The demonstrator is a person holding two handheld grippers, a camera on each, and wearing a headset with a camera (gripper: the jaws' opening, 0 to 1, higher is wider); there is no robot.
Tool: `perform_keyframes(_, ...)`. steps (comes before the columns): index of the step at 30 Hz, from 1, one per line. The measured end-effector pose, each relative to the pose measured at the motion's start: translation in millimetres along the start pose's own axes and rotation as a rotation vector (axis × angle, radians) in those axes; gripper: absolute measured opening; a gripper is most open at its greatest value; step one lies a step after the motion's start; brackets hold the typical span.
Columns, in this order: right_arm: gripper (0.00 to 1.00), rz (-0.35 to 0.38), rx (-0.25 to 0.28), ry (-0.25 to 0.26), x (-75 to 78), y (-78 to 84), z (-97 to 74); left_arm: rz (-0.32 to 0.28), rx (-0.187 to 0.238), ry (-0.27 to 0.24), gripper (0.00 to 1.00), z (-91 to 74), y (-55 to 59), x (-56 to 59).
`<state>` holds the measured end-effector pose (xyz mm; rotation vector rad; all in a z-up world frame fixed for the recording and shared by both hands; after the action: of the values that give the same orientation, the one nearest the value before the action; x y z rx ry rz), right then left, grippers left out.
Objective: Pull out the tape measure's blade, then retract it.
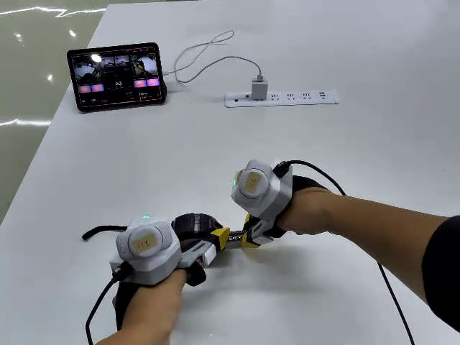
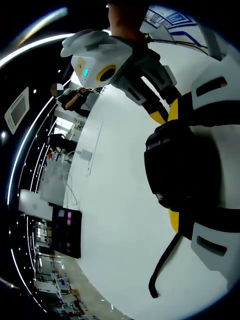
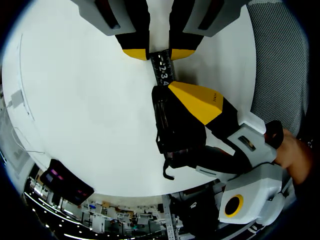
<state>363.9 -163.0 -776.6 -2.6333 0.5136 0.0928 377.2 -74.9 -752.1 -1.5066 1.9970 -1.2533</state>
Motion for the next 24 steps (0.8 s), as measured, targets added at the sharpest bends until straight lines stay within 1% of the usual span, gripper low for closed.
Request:
perform_keyframes(6, 0.10, 0.023, 0.001, -0.002, -0.1, -1.2, 0.5, -0.001, 0.002, 0.001, 0.60, -0.6, -0.5, 0.2)
perform_keyframes(24, 0.10, 0.011, -0.015, 0.005, -2.4, -7.4, 3.5, 0.009, -0.002, 0.000, 0.60, -0.6, -0.2, 0.3)
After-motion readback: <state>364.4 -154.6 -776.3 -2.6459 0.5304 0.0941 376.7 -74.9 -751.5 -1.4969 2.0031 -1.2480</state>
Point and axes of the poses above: the centre of the closed fingertips' face, and the gripper's own axes: z roughly forward along the fingers, x roughly to its right, y roughly out of its underside, the point moved 2 cm from there along -z, roughly backward along the fingers, and after that the axes turned 5 degrees about z, right-handed, at the moved point
